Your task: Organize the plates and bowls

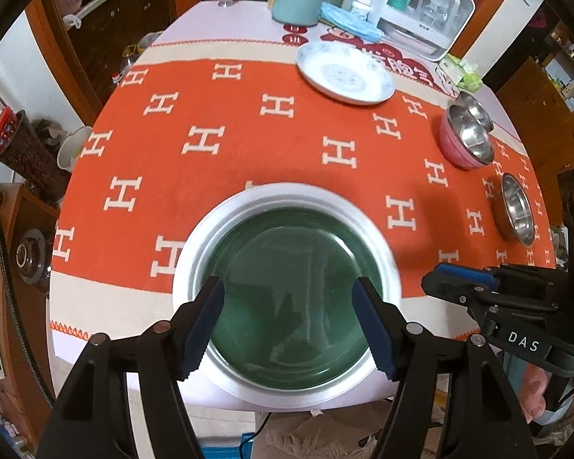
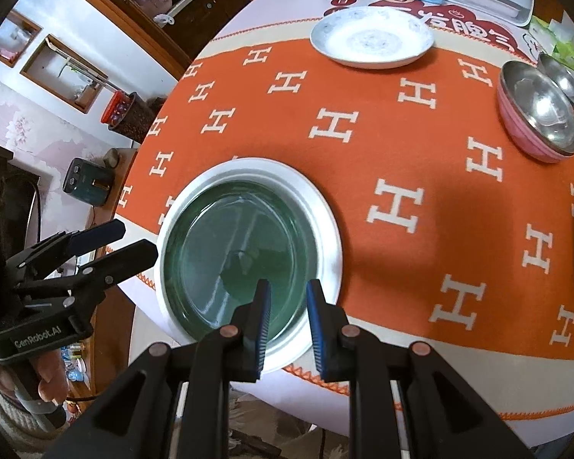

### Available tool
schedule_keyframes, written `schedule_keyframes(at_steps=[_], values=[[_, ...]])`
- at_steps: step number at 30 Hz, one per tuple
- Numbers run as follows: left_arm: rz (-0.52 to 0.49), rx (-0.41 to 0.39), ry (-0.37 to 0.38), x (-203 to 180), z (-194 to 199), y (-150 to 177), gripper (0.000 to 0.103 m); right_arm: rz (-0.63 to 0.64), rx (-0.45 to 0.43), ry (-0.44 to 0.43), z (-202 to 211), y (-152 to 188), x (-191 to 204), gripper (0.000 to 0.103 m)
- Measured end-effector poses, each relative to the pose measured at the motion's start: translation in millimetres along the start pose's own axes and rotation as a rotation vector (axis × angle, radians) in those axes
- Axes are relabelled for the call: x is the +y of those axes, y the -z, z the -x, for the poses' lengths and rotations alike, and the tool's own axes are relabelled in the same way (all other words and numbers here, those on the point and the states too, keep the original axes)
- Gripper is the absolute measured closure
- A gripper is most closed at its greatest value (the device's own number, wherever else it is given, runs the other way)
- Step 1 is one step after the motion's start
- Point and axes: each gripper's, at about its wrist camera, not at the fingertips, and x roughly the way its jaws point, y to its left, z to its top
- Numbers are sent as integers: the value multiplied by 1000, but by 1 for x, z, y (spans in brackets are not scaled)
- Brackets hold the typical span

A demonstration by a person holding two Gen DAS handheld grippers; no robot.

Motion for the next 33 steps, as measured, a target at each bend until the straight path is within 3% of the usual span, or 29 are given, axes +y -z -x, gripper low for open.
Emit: schedule_keyframes(at_steps=[17, 33], values=[[11, -160, -55, -82, 47, -29, 35, 94, -121, 0, 75, -15, -50, 84], [0, -209, -117, -125, 55, -69, 34, 80, -236, 35, 125, -72, -117, 84]])
